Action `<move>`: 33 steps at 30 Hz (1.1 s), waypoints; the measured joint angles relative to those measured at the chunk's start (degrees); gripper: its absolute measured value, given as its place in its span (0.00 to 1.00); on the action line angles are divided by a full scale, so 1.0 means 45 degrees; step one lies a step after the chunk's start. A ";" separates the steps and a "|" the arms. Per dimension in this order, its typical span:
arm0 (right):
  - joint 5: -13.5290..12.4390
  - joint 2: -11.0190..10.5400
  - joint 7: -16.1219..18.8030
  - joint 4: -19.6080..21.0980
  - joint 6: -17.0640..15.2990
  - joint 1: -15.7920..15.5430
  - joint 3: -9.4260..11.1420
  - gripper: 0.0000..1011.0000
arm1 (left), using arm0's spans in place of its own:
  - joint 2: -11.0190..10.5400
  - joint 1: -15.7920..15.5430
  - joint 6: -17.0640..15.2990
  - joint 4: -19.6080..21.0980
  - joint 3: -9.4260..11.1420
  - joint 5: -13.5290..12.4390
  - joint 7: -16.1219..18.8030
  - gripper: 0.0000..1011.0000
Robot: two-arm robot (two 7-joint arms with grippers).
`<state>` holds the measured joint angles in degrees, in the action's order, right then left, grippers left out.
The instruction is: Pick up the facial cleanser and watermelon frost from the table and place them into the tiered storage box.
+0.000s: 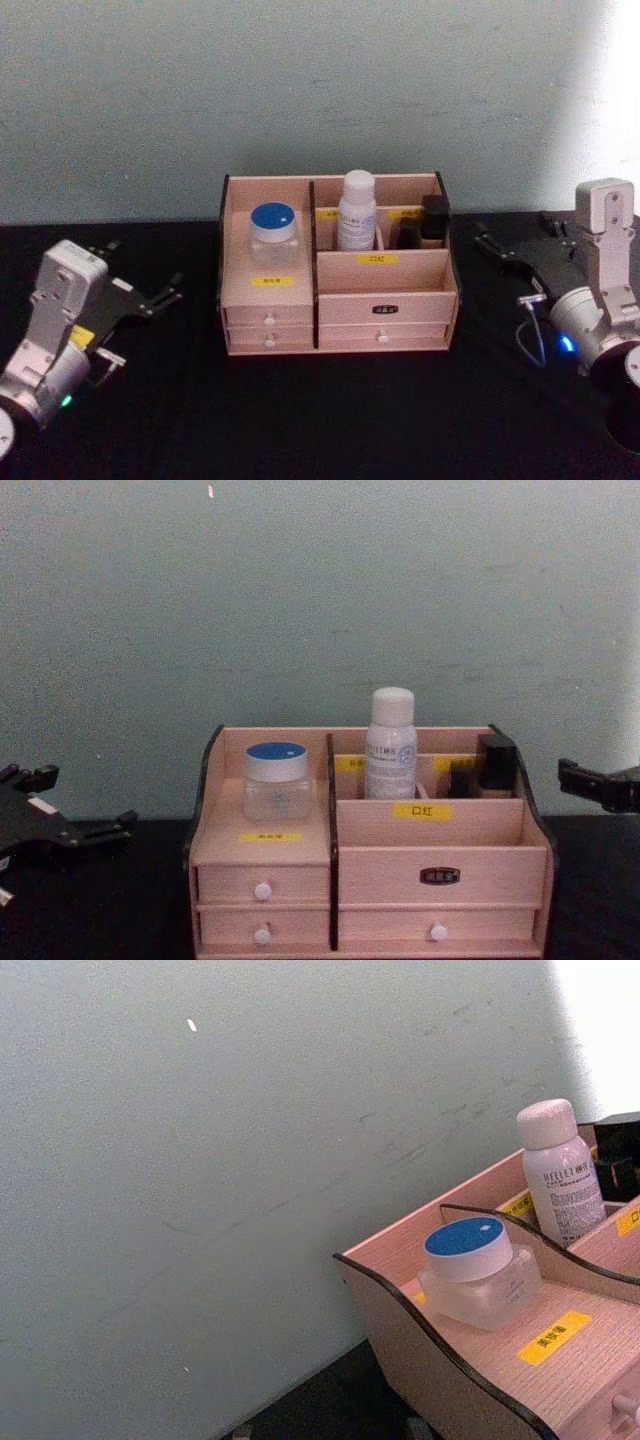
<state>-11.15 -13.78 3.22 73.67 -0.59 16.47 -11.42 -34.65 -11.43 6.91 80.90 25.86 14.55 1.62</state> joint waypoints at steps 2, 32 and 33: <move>0.0060 0.0062 0.0042 -0.0105 -0.0038 0.0011 0.0044 0.99 | 0.0000 0.0001 0.0000 0.0000 0.0000 0.0000 0.0000 0.99; 0.0087 0.0078 0.0088 -0.0133 -0.0078 0.0042 0.0046 0.99 | 0.0000 0.0001 0.0001 0.0000 0.0000 0.0000 0.0000 0.99; 0.0084 0.0077 0.0088 -0.0130 -0.0076 0.0042 0.0045 0.99 | 0.0000 0.0000 0.0000 0.0000 0.0000 0.0000 0.0000 0.99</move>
<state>-10.77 -13.44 3.62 73.08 -0.93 16.66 -11.22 -34.65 -11.43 6.91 80.90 25.86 14.55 1.62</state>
